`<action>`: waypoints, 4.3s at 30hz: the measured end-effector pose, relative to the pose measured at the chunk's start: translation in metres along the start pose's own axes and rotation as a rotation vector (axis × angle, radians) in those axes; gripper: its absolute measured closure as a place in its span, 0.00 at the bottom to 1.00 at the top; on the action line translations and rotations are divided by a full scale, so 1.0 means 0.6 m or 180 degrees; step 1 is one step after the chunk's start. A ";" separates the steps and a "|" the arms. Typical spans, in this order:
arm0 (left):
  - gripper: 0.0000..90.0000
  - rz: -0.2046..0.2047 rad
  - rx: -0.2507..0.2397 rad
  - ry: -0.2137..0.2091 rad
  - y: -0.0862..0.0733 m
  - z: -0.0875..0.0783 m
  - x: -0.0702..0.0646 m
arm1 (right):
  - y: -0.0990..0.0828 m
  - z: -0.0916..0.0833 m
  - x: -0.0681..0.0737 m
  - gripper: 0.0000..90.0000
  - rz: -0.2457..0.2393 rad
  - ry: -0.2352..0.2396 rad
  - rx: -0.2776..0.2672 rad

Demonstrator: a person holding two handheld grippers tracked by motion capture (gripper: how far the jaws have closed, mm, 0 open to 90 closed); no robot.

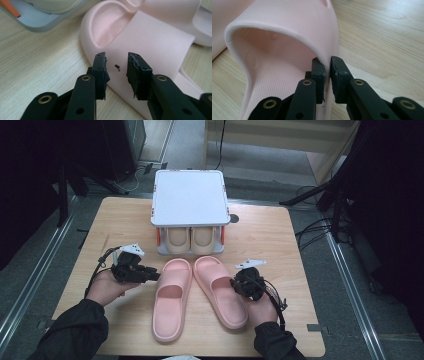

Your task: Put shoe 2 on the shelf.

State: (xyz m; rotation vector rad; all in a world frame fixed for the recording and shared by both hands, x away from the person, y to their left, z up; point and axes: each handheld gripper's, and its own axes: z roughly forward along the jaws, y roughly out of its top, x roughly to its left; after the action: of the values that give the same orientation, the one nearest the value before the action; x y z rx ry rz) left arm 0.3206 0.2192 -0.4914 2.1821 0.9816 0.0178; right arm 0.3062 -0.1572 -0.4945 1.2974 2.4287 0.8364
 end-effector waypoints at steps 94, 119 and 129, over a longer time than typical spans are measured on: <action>0.53 -0.0282 -0.0072 -0.0053 -0.006 -0.030 0.023 | -0.031 -0.083 0.089 0.50 0.0016 0.0763 -0.0895; 0.50 -0.0266 -0.0076 -0.0003 -0.011 -0.034 0.026 | -0.013 0.025 0.155 0.33 0.0191 0.0680 -0.0487; 0.49 -0.0300 -0.0116 0.0019 -0.012 -0.039 0.030 | 0.008 0.061 0.175 0.32 0.0205 0.0593 -0.0453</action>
State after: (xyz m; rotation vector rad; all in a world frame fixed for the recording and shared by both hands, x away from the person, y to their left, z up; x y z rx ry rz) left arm 0.3217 0.2482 -0.4836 2.1019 1.0783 -0.0023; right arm 0.2675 -0.0552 -0.5169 1.3031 2.4232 1.1731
